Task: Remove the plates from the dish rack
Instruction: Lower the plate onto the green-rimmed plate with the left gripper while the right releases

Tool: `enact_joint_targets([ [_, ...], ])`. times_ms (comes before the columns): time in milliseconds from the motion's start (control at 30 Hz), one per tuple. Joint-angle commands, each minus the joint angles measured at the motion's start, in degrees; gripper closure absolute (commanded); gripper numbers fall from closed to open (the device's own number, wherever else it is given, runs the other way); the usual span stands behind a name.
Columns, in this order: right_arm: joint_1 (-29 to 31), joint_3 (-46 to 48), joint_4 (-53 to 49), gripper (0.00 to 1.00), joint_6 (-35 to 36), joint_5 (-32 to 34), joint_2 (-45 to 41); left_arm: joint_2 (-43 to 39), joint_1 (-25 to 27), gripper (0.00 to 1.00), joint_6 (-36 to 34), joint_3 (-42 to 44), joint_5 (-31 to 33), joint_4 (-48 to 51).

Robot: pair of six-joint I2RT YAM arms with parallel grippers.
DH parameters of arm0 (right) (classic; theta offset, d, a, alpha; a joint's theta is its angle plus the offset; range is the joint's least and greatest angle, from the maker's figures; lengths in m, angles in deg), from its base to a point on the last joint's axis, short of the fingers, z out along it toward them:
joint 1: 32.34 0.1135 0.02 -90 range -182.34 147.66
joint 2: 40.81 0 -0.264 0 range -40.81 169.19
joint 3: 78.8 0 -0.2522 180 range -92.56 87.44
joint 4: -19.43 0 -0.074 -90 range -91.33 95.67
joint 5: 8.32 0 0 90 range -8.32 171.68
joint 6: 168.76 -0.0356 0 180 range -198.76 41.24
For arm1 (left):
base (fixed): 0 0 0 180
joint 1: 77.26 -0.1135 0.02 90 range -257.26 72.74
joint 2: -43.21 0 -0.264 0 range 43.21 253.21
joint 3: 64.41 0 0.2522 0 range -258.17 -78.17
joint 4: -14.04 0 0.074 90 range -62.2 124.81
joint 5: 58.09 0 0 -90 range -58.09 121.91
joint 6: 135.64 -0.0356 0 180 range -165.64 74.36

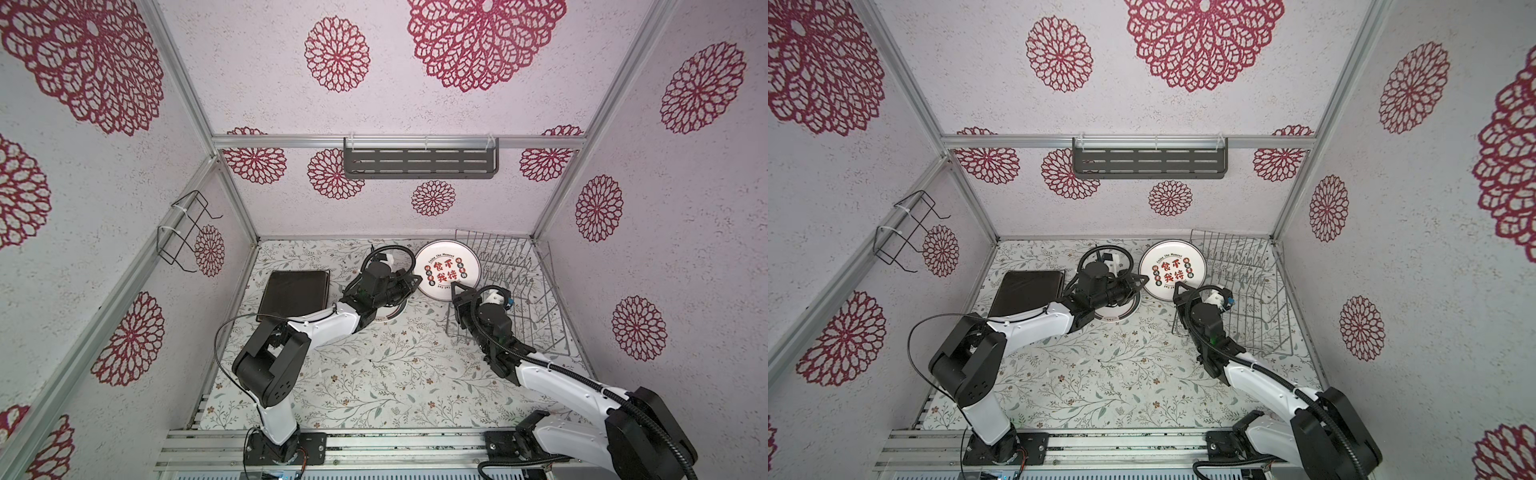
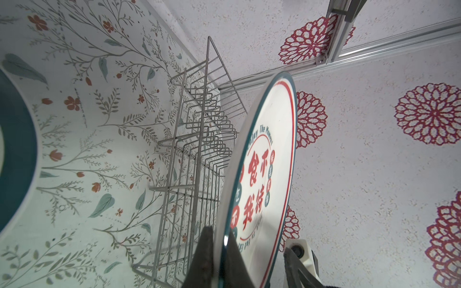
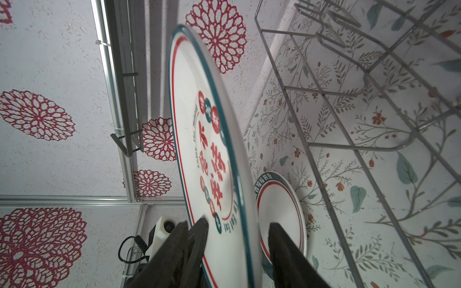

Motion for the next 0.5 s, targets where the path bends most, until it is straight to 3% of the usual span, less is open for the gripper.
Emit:
enact_joint_targets([
  [0,0.2,-3.9,-1.1,0.43,2.6,-1.9,-1.3,-3.8,-1.9,1.00,0.1,0.9,-1.4,-4.6],
  [467,0.0,-7.6,-4.4,0.35,5.2,-8.6,1.9,-10.2,-9.6,1.00,-3.0,3.7,-3.6,2.6],
])
